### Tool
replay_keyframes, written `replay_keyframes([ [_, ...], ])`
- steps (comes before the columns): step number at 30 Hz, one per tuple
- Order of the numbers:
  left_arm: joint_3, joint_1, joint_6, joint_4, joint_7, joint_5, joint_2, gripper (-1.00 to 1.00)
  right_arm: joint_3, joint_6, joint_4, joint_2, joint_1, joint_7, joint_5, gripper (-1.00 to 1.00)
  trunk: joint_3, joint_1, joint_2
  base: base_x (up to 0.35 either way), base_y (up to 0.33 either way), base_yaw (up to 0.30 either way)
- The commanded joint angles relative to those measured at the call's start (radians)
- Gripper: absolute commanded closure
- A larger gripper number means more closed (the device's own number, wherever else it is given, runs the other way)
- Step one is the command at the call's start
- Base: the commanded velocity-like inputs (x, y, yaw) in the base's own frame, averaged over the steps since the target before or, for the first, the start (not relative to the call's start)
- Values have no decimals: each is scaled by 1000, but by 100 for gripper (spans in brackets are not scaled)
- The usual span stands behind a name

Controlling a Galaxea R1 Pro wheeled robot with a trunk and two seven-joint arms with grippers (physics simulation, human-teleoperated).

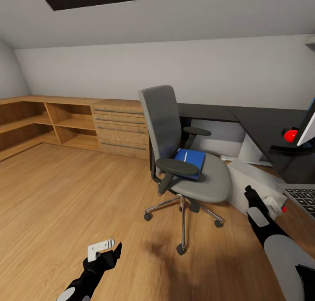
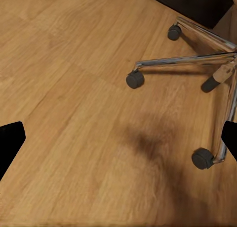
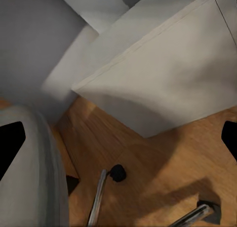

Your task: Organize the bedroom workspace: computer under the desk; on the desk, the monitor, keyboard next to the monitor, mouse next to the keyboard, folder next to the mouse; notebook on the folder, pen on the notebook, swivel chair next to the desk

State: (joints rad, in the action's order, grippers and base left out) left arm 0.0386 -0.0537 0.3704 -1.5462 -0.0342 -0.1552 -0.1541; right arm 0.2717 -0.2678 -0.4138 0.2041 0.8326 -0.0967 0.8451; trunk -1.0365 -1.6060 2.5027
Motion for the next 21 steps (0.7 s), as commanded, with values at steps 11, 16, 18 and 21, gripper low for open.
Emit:
replay_keyframes([
  [11,7,0,5,8,-4,-10,-1,-100,-2,88,0,21,0,49,65,-100,-1,0,0,109,0,0],
  [16,7,0,5,8,-4,-9,-1,-100,-2,126,0,29,0,79,95,-100,-1,0,0,44,0,0],
  [18,6,0,5,8,-4,-9,-1,-100,-2,140,1,36,0,89,103,-100,-1,0,0,122,0,0],
  [21,7,0,5,8,-4,-9,-1,-100,-2,149,1,41,0,102,107,-100,-1,0,0,230,0,0],
])
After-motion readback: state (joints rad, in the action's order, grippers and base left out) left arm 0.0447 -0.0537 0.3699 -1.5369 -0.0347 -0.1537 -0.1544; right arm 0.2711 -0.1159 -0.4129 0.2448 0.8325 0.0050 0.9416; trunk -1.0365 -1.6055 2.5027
